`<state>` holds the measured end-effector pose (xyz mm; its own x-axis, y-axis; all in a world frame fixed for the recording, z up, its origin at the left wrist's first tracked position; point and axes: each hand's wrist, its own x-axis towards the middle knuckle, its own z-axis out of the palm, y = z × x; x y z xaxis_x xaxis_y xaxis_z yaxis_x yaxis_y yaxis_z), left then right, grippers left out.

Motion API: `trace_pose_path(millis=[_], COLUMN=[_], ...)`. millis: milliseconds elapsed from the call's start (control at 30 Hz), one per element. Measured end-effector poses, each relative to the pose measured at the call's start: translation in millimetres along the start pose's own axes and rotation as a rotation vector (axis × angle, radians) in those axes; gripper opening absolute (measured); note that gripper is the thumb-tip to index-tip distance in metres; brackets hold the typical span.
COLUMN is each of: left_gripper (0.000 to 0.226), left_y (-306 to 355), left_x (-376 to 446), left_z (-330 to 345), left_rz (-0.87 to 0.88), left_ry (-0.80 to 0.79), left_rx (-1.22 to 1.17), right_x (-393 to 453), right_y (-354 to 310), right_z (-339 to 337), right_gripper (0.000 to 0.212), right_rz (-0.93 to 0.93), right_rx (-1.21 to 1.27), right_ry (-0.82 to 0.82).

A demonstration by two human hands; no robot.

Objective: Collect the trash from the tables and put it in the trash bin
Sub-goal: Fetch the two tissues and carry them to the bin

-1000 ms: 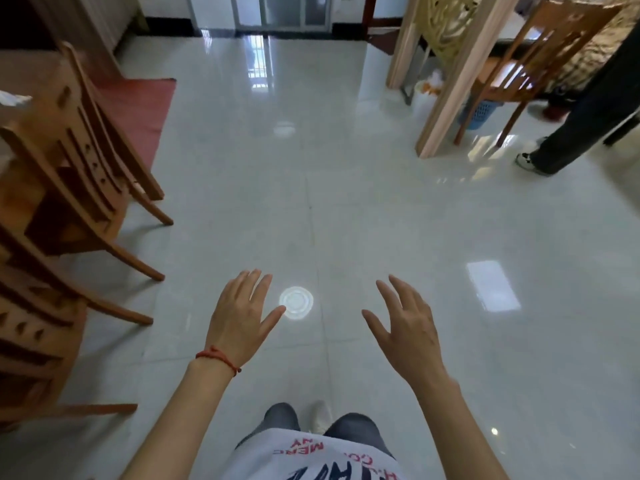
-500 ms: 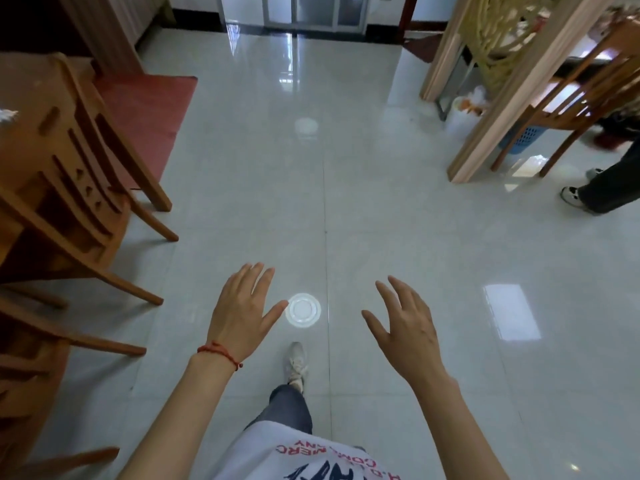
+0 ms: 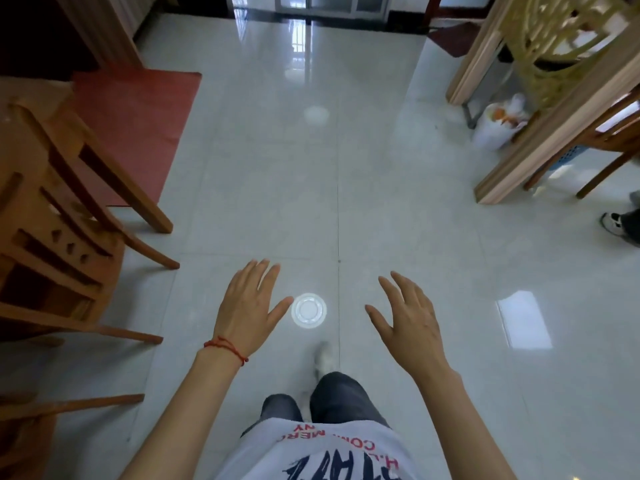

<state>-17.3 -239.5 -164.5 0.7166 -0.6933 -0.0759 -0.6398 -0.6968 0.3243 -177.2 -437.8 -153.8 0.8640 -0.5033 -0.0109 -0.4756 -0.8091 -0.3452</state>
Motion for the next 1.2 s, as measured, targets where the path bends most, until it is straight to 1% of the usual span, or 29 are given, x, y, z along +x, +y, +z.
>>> trace_pose_path(millis=[67, 267, 500, 667, 767, 967, 1200], left_gripper=[0.077, 0.078, 0.078, 0.08, 0.08, 0.078, 0.077], left_y=[-7, -24, -41, -61, -82, -130, -182], left_x=[31, 142, 268, 336, 388, 501, 601], left_z=[2, -2, -31, -44, -50, -73, -109], left_rz=[-0.015, -0.063, -0.105, -0.128, -0.132, -0.116, -0.111], left_ry=[-0.009, -0.024, 0.017, 0.03, 0.013, 0.033, 0.049], left_rx=[-0.002, -0.002, -0.016, -0.014, -0.025, 0.013, 0.039], right_x=[37, 160, 308, 379, 431, 554, 674], right_y=[2, 14, 13, 6, 2, -20, -50], right_z=[5, 8, -9, -7, 0, 11, 13], right_gripper=[0.057, 0.053, 0.051, 0.05, 0.051, 0.048, 0.049], right_rz=[0.0, -0.038, -0.097, -0.115, -0.102, -0.105, -0.098], right_rx=[0.004, 0.033, 0.059, 0.048, 0.049, 0.061, 0.08], right_ry=[-0.034, -0.057, -0.016, -0.021, -0.043, -0.023, -0.006])
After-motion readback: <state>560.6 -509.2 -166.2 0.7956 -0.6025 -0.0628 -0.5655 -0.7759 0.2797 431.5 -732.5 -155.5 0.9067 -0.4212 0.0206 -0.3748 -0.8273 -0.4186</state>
